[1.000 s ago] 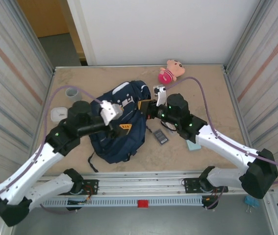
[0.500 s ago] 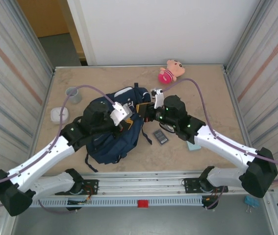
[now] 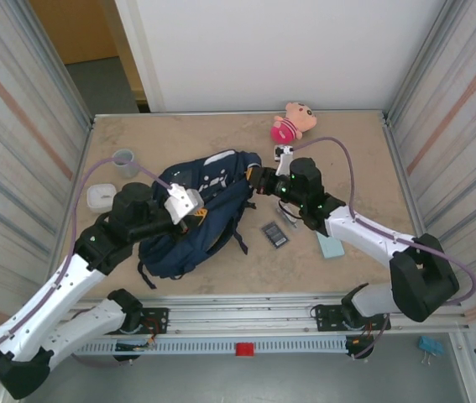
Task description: Pack books, pencil case, and school supplies into a backpack
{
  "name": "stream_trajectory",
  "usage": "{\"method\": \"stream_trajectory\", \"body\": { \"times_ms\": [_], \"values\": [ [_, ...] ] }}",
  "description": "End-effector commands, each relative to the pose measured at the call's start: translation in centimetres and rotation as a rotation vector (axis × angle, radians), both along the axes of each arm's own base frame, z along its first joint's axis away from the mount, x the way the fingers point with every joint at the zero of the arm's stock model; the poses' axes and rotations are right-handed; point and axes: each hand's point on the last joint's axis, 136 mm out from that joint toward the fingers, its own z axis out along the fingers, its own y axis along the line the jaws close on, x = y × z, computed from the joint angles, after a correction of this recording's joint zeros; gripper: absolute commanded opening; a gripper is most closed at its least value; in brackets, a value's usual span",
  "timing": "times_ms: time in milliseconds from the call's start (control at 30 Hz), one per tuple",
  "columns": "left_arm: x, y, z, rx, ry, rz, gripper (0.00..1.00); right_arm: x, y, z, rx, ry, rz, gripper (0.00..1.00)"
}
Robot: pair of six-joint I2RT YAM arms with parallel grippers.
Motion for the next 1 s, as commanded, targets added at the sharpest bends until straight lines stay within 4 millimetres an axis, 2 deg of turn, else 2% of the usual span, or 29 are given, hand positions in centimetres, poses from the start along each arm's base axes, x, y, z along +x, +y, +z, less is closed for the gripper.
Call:
{"method": "stream_trajectory", "body": {
  "times_ms": [0, 67, 100, 200, 300, 367, 500, 600, 667, 800, 900, 967],
  "values": [
    [-0.1, 0.8, 2.0, -0.022, -0.075, 0.016, 0.11, 2.5, -3.4, 1.7, -0.022, -0.067, -0.138, 0.39],
    [0.5, 0.8, 2.3, -0.04, -0.071, 0.05, 0.5, 2.0, -3.9, 2.4, -0.046, -0.07, -0.137, 0.46],
    [0.9, 0.9, 2.6, -0.053, -0.07, 0.071, 0.57, 1.8, -4.2, 2.7, -0.062, -0.067, -0.137, 0.49],
    [2.0, 1.4, 2.9, -0.061, -0.061, 0.142, 0.67, 0.9, -4.7, 3.2, -0.099, -0.059, -0.112, 0.51],
    [4.2, 3.3, 1.6, -0.045, 0.002, 0.324, 0.78, -0.3, -4.7, 3.0, -0.124, -0.021, -0.074, 0.53],
    [5.5, 5.0, 0.0, -0.036, 0.083, 0.455, 0.8, -1.4, -4.2, 2.5, -0.127, 0.018, -0.028, 0.62],
    [7.3, 8.9, -4.9, -0.065, 0.333, 0.734, 0.82, -4.3, -2.4, 0.4, -0.166, 0.155, 0.027, 0.65],
    [7.8, 11.8, -9.2, -0.111, 0.524, 0.929, 0.85, -7.1, 0.0, -2.2, -0.188, 0.311, 0.095, 0.65],
    [7.6, 13.3, -12.0, -0.134, 0.622, 1.03, 0.85, -9.1, 2.5, -4.0, -0.173, 0.413, 0.179, 0.65],
    [6.8, 14.2, -16.5, -0.196, 0.719, 1.123, 0.85, -11.7, 7.3, -7.4, -0.164, 0.536, 0.317, 0.63],
    [5.8, 13.8, -19.2, -0.249, 0.803, 1.152, 0.83, -11.8, 9.2, -10.3, -0.184, 0.615, 0.329, 0.62],
    [5.2, 13.6, -20.6, -0.287, 0.844, 1.169, 0.83, -11.0, 10.3, -11.8, -0.193, 0.614, 0.355, 0.62]
  ]
}}
